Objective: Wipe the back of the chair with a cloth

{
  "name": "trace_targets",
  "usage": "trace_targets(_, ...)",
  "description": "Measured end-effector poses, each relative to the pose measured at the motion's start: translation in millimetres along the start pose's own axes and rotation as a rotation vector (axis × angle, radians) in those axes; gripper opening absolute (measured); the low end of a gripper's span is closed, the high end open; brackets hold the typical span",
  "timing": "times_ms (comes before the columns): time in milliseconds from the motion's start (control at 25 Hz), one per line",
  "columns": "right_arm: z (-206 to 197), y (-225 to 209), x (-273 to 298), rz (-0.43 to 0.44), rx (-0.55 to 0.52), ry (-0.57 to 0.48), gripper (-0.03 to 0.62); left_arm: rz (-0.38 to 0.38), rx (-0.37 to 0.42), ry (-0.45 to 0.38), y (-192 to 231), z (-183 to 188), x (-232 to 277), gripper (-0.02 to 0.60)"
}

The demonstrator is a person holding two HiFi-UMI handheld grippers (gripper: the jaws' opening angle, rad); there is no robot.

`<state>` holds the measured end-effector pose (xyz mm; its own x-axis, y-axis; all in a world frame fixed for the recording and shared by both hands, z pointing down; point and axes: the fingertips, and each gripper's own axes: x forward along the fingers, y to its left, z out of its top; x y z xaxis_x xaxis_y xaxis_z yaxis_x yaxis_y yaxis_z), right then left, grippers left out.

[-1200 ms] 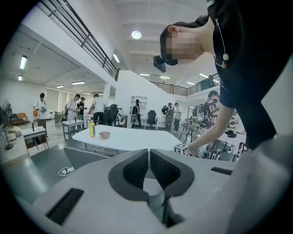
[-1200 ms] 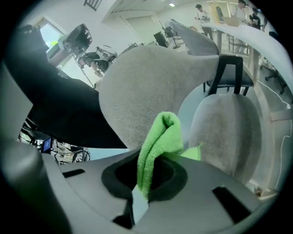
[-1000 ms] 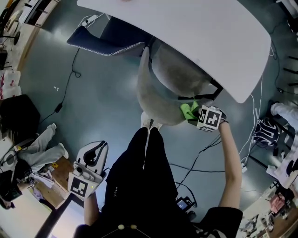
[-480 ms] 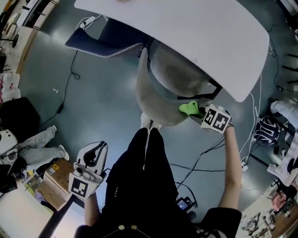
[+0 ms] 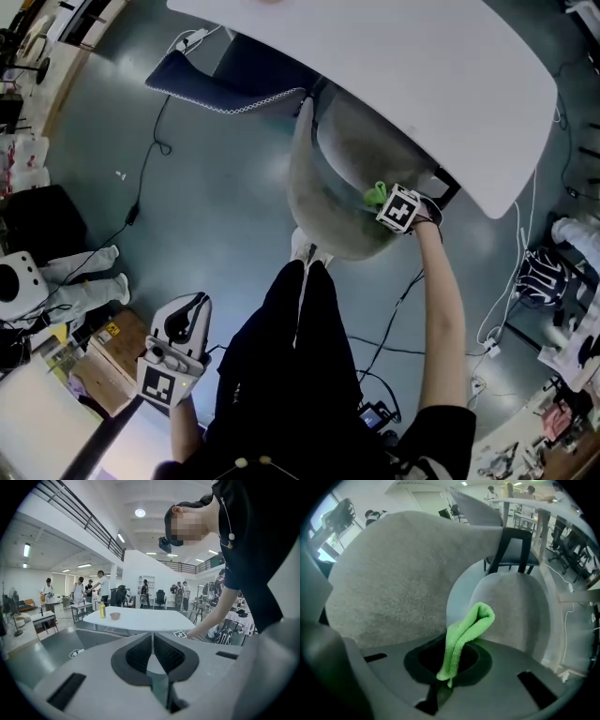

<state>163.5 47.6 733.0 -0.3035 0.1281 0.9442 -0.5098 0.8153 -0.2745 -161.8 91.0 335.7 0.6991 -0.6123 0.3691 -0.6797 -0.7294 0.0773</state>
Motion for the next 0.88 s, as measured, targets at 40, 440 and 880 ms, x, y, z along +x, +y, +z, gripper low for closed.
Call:
trace_targets(40,1,2,12,0.009,-0.004,0.025,0.02,0.009,-0.001,0.005,2,-2,-2,0.017)
trace_targets(440,26,45,36,0.238,0.036,-0.006,0.02,0.008,-0.018,0.013,-1,-9,-7,0.017)
trace_targets(880,54,97,-33,0.399,-0.094,-0.147,0.02,-0.003,-0.018,-0.002,-2,-7,-3,0.017)
